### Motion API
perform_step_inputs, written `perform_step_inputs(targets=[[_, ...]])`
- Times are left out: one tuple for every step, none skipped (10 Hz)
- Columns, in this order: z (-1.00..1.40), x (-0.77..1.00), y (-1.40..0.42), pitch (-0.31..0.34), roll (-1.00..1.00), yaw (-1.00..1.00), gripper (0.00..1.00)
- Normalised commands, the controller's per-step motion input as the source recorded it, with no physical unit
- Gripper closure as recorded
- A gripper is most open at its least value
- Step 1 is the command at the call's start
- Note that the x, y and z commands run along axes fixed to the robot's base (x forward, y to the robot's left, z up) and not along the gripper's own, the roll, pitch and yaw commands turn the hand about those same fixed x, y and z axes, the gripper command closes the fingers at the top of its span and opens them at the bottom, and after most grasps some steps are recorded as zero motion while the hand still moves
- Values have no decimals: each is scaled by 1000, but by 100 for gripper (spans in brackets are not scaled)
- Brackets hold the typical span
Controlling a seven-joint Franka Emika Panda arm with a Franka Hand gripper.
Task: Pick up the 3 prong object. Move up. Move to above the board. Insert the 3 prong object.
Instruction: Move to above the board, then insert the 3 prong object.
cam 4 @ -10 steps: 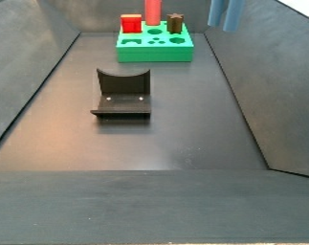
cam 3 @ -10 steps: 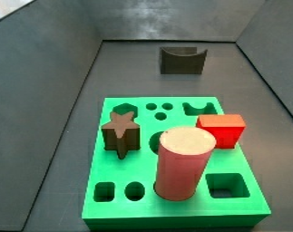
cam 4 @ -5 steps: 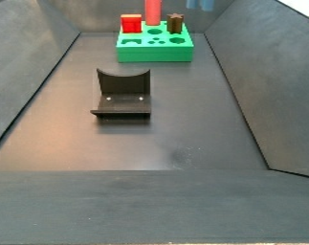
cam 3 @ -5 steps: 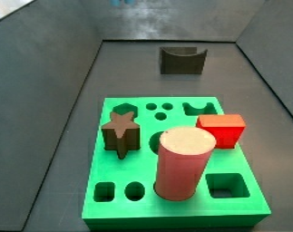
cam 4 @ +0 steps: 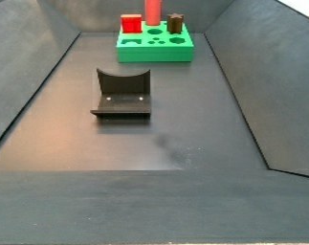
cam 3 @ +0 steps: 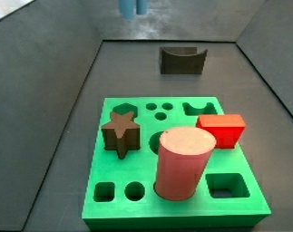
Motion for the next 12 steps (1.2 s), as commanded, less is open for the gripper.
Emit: perform_step_inputs(targets=[[57, 397, -1000, 166, 81, 885, 100], [59, 346, -772, 165, 80, 545, 100], [44, 235, -417, 150, 84, 270, 100], [38, 181, -292, 130, 83, 184, 100], [-23, 0, 0, 0, 0, 0, 100], [-174, 29, 0, 0, 0, 0, 100], [-294, 97, 0, -39, -4, 26, 100], [-326, 166, 0, -39, -16, 60, 100], [-389, 217, 0, -50, -27, 74, 100], [-366, 240, 0, -49, -14, 66, 100], [-386, 249, 0, -53, -19, 66, 100], [-397, 251, 0, -60, -16, 57, 100]])
